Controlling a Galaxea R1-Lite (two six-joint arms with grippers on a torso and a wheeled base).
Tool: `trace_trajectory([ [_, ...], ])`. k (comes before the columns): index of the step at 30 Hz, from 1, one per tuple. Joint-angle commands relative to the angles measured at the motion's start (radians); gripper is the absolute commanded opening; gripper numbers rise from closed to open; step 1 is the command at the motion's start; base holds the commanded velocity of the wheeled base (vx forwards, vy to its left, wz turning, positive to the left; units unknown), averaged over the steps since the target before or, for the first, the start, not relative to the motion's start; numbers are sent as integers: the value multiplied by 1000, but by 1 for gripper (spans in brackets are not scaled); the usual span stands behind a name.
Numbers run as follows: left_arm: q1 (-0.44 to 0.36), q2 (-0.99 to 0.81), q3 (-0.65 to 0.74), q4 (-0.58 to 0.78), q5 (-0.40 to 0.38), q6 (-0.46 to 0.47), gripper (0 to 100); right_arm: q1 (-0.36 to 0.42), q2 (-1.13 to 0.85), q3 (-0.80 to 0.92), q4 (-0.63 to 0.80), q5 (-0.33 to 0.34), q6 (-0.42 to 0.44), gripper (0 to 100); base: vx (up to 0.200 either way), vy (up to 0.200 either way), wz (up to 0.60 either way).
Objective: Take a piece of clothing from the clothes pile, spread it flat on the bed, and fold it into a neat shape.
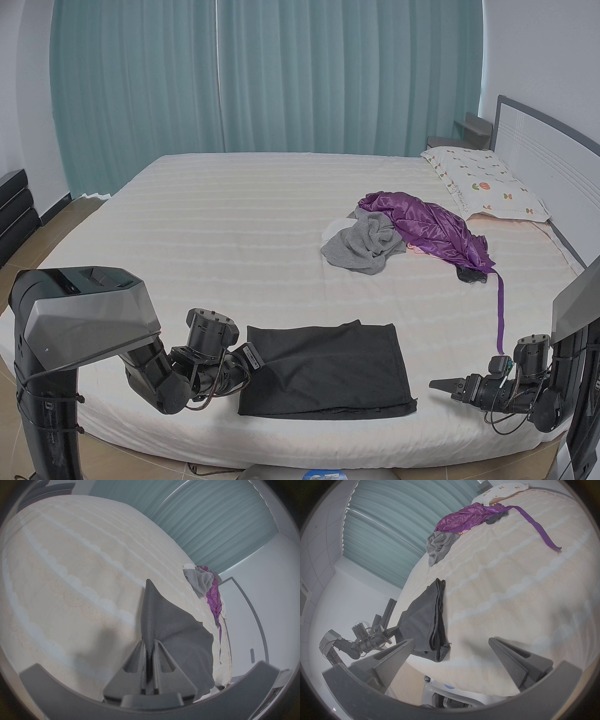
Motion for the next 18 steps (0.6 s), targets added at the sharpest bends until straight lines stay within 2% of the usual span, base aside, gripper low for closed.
trace_trajectory([
  [1,1,3,-20,2,1,-21,0,0,2,8,-13,0,0,100,0,0,0],
  [4,6,2,-21,0,-1,-23,0,2,2,10,-13,0,0,100,0,0,0],
  [18,32,-18,2,0,1,-23,0,4,2,7,-13,0,2,100,0,200,0],
])
